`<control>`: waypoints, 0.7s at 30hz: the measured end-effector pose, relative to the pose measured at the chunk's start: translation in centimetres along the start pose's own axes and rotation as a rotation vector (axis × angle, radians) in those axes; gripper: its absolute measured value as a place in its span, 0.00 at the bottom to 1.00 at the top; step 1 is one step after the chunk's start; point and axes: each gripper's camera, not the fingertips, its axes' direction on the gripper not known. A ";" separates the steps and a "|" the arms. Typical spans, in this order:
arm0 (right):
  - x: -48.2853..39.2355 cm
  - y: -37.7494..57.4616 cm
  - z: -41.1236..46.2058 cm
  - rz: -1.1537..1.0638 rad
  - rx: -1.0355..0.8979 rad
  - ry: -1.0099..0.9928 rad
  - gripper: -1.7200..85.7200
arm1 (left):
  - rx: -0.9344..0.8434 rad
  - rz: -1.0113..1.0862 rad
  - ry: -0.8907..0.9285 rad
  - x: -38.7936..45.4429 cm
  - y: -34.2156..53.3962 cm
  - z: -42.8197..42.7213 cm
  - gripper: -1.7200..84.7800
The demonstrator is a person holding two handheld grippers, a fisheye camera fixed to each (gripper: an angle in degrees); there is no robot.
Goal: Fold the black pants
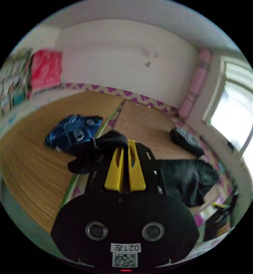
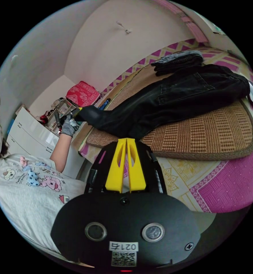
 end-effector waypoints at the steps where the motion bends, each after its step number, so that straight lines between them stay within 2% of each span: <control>1: 0.4 0.2 -1.0 0.007 0.009 -0.002 0.01 | -0.001 0.163 -0.039 7.1 -0.6 0.1 0.01; 5: 1.7 0.8 -3.9 0.035 0.034 -0.006 0.01 | -0.049 0.616 -0.107 30.1 1.7 3.1 0.01; 6: 2.1 1.0 -4.9 0.046 0.040 -0.008 0.01 | -0.080 0.679 -0.116 33.2 2.6 4.2 0.01; 8: 2.7 1.4 -6.3 0.062 0.050 -0.009 0.01 | -0.262 0.932 -0.191 44.1 7.4 10.1 0.01; 9: 3.0 1.6 -7.2 0.072 0.055 -0.011 0.01 | -0.311 0.990 -0.218 46.4 9.0 11.8 0.01; 10: 3.3 1.7 -8.1 0.081 0.060 -0.012 0.01 | -0.370 1.098 -0.292 50.0 12.2 14.5 0.01; 11: 3.4 1.8 -8.5 0.085 0.064 -0.012 0.01 | -0.294 1.160 -0.407 52.9 14.6 15.6 0.01; 14: 4.0 2.2 -10.9 0.098 0.083 -0.011 0.01 | -0.178 1.209 -0.513 58.3 16.5 15.2 0.01; 19: 5.7 2.3 -13.7 0.129 0.092 -0.017 0.01 | -0.145 1.104 -0.470 64.3 14.3 14.5 0.01; 21: 6.3 1.9 -14.4 0.136 0.094 -0.030 0.01 | -0.187 1.160 -0.443 66.7 15.2 15.5 0.02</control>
